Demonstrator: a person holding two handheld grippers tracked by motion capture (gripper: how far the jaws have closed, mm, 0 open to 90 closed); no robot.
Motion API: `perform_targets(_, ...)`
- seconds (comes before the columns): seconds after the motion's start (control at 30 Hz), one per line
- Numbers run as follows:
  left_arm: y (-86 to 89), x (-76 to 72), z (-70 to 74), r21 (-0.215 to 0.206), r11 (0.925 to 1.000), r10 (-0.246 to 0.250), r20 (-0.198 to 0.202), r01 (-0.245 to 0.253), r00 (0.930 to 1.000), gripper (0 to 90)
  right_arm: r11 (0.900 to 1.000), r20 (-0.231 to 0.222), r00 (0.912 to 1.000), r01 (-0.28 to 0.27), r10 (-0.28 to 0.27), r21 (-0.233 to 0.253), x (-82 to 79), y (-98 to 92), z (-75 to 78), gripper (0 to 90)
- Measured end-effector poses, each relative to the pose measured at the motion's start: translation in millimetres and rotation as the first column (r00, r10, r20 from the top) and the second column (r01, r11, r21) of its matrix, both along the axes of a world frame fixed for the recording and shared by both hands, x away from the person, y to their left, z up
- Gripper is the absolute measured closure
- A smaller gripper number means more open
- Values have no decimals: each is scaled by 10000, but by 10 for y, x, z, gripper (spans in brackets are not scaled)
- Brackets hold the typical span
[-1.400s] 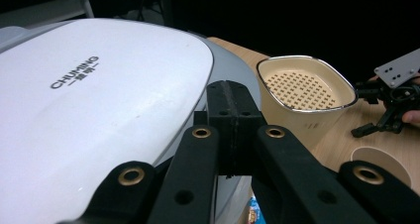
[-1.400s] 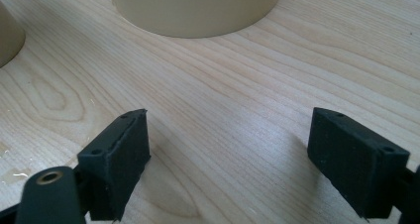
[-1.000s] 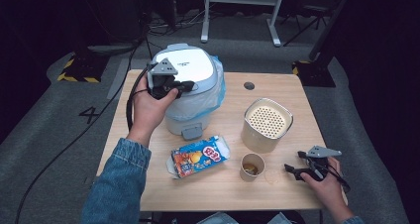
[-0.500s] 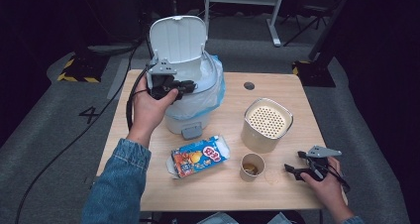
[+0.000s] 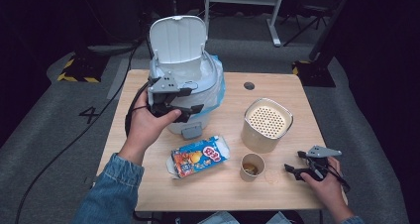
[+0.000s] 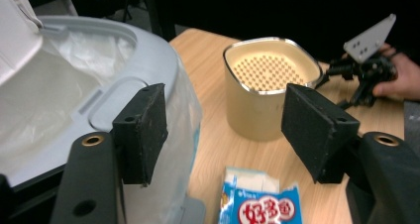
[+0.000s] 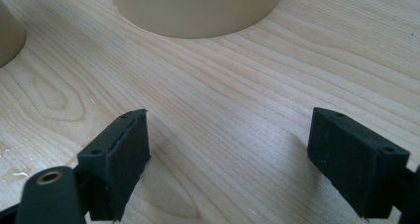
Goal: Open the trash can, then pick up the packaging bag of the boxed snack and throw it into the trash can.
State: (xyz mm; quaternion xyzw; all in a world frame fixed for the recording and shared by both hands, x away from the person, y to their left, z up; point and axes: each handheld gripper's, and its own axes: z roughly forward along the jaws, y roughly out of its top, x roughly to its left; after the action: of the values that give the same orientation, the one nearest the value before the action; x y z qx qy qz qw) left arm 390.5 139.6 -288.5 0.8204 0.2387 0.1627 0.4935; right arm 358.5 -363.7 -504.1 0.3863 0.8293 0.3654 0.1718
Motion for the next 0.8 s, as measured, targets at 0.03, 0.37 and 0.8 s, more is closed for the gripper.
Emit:
perform_targets(0.03, -1, -27, -13, 17, 10000, 12, 14, -12, 10000, 338, 10000, -1, 10000, -1, 1, 0, 0, 0, 0, 169)
perform_targets(0.37, -42, -263, -366, 397, 9992, 85, -547, -64, 9985, 322, 10000, 1, 10000, -2, 2, 0, 0, 0, 0, 169)
perform_targets(0.8, -130, -380, -1102, 667, 9977, -54, -1255, 139, 9921, 324, 10000, 1, 10000, -3, 3, -2, 0, 0, 0, 169)
